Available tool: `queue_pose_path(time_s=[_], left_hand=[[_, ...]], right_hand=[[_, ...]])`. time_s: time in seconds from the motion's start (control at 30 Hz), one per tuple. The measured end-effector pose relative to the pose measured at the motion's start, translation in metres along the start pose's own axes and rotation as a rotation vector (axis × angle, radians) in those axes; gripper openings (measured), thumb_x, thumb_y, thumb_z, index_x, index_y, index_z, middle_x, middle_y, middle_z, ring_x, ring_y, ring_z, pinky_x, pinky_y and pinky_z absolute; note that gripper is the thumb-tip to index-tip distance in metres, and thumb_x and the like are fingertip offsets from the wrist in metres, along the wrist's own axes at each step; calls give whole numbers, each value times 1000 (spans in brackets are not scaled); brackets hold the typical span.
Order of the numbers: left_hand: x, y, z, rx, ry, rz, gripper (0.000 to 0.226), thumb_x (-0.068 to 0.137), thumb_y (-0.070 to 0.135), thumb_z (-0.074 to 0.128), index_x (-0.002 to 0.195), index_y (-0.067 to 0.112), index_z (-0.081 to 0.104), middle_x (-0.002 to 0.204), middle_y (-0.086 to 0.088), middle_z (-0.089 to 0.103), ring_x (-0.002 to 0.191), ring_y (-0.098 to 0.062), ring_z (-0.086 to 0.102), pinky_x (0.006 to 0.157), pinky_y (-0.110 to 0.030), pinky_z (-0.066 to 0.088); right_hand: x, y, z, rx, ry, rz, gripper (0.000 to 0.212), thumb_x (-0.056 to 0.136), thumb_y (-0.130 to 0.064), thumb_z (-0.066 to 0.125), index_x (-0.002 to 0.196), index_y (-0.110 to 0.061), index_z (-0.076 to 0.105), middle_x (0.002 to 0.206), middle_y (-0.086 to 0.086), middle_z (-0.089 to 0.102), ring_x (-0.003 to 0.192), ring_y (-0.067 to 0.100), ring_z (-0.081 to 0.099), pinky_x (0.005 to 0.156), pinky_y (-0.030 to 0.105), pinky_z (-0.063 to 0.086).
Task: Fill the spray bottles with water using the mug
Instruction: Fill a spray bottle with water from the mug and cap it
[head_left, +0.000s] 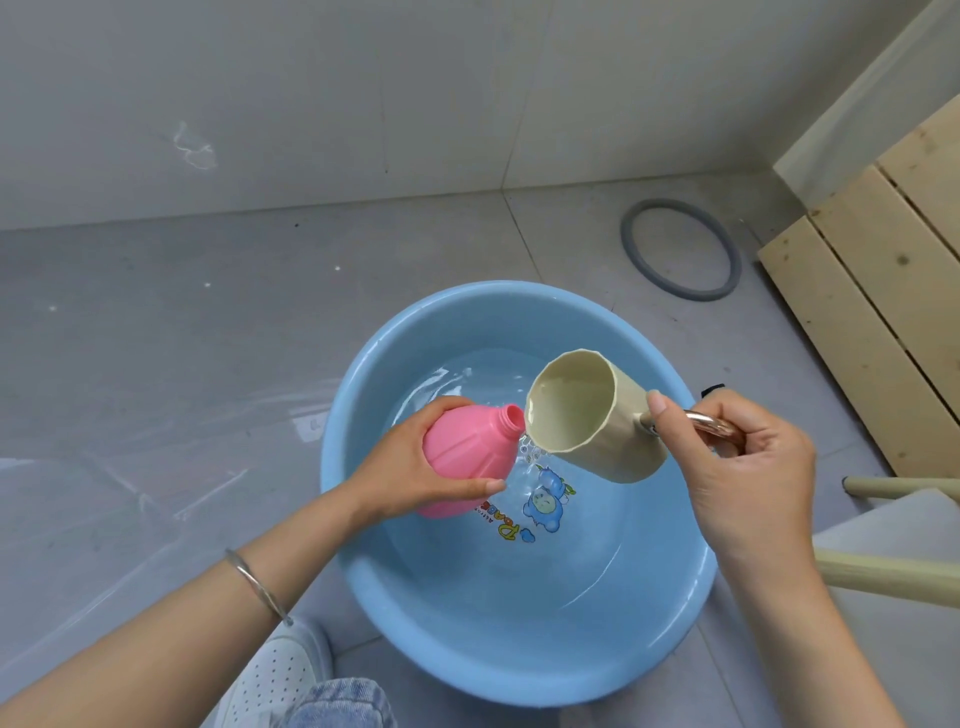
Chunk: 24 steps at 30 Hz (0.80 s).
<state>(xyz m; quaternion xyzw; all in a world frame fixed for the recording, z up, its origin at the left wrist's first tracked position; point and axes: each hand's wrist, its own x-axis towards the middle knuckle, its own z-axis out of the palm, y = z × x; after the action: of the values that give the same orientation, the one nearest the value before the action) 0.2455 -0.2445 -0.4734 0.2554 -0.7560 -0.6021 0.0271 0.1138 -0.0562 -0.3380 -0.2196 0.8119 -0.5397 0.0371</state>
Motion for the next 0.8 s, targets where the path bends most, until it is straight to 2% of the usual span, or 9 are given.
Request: queue_pose_path(time_s=[0.2, 0.3, 0.4, 0.47, 0.67, 0.8], left_hand=[[1, 0, -1, -14, 20, -8, 83, 43, 67, 84, 118, 48, 52, 115, 23, 60, 101, 0, 61, 85, -23, 54], [1, 0, 0, -8, 23, -3, 83, 43, 68, 84, 117, 49, 52, 116, 24, 59, 103, 0, 60, 86, -23, 53], [0, 1, 1, -3, 26, -2, 80, 42, 68, 83, 113, 51, 51, 111, 30, 58, 100, 6, 59, 83, -16, 50], [0, 1, 1, -2, 25, -1, 81, 43, 68, 83, 115, 50, 52, 112, 28, 59, 100, 5, 59, 83, -16, 50], [0, 1, 0, 5, 36, 2, 82, 43, 68, 83, 116, 49, 52, 114, 25, 59, 102, 3, 60, 84, -19, 51], [-1, 0, 0, 10, 32, -3, 82, 43, 69, 83, 116, 49, 51, 114, 25, 59, 101, 2, 60, 84, -21, 52]], right_hand=[[1, -8, 3, -61, -18, -110, 39, 79, -5, 74, 54, 2, 45, 57, 4, 42, 51, 3, 38, 53, 7, 29], [1, -8, 3, -109, -35, -164, 40, 78, -10, 75, 54, -2, 45, 61, 4, 44, 55, 5, 39, 56, 9, 30], [1, -10, 4, -148, -37, -214, 38, 77, -19, 72, 53, -5, 45, 63, 3, 46, 57, 6, 39, 57, 9, 30], [1, -12, 4, -170, -32, -234, 38, 77, -21, 70, 53, -6, 45, 64, 3, 46, 57, 7, 39, 57, 11, 29], [3, -16, 3, -245, -26, -305, 40, 78, -21, 70, 52, -14, 41, 60, 2, 41, 59, 10, 37, 58, 15, 28], [2, -19, 2, -305, -21, -371, 42, 78, -21, 70, 51, -13, 39, 53, -3, 40, 60, 9, 37, 60, 22, 28]])
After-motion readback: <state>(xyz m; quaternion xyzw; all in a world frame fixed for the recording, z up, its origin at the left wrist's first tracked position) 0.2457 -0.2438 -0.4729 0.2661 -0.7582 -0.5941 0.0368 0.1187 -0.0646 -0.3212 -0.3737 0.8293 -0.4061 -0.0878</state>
